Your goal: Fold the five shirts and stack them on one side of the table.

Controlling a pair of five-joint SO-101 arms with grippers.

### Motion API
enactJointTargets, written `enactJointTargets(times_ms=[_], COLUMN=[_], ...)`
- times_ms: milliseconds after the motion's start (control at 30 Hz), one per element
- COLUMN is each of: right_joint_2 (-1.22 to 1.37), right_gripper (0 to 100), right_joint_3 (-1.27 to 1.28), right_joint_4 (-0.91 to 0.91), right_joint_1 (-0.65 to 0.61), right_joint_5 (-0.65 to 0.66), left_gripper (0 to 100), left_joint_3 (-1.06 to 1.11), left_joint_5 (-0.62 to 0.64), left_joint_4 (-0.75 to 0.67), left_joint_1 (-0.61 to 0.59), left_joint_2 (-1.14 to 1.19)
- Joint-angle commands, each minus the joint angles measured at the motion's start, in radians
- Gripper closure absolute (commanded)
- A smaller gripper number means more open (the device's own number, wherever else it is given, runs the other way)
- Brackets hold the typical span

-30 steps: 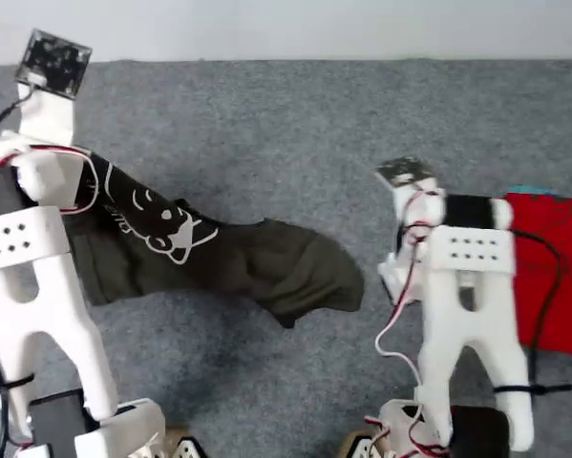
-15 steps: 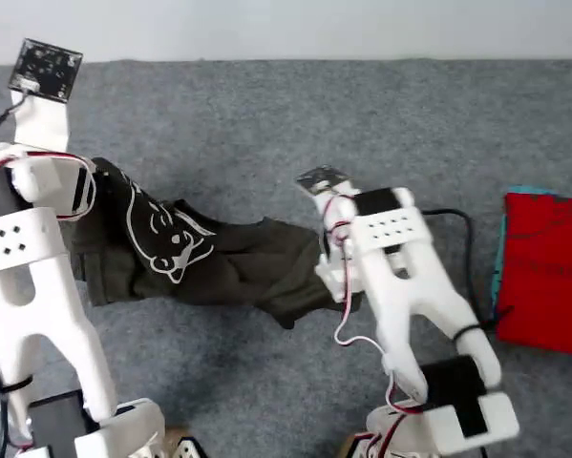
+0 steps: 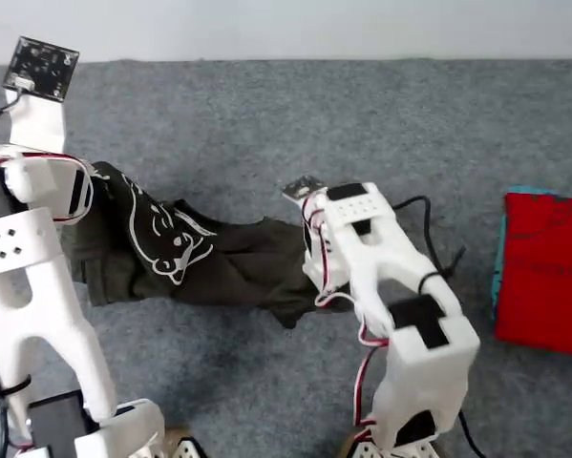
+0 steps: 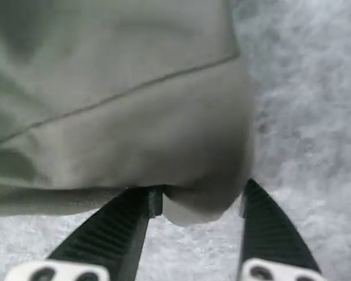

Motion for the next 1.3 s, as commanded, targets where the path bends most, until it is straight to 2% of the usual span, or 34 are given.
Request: enactJointTargets(times_ms=[0, 67, 233, 433, 767, 900, 1067, 1167, 1267], right_joint_2=[0.076, 0.134, 0.189, 0.088, -0.154, -0.202, -0.252, -0.274, -0.294], right_gripper=[92.8, 99.8, 98.7, 98.8, 98.8, 98.8, 98.8, 98.8, 98.8], right_joint_3=[-0.195, -0.273, -0.428, -0.666, -0.901, -1.01, -1.162, -1.234, -1.263], right_joint_4=[0.12, 0.185, 0.295, 0.435, 0.438, 0.437, 0.437, 0.437, 0.437], right_joint_1=[-0.028, -0.036, -0.033, -0.03, 0.09, 0.143, 0.148, 0.143, 0.143], right_joint_5=[-0.002, 0.0, 0.002, 0.041, 0.006, -0.021, -0.021, -0.021, -0.021], left_gripper=[80, 80, 80, 80, 80, 80, 80, 80, 80], left_joint_3=[-0.042, -0.042, -0.042, -0.048, -0.004, 0.102, 0.278, 0.407, 0.568], left_joint_5=[0.009, 0.009, 0.009, 0.009, 0.002, -0.046, -0.074, -0.074, -0.075], left_joint_4=[0.005, 0.005, 0.005, 0.018, 0.094, 0.147, 0.146, 0.092, -0.02], left_joint_1=[-0.008, -0.008, -0.009, -0.009, 0.021, 0.097, 0.18, 0.219, 0.267], left_joint_2=[-0.049, -0.049, -0.049, -0.077, -0.195, -0.203, -0.196, -0.195, -0.195])
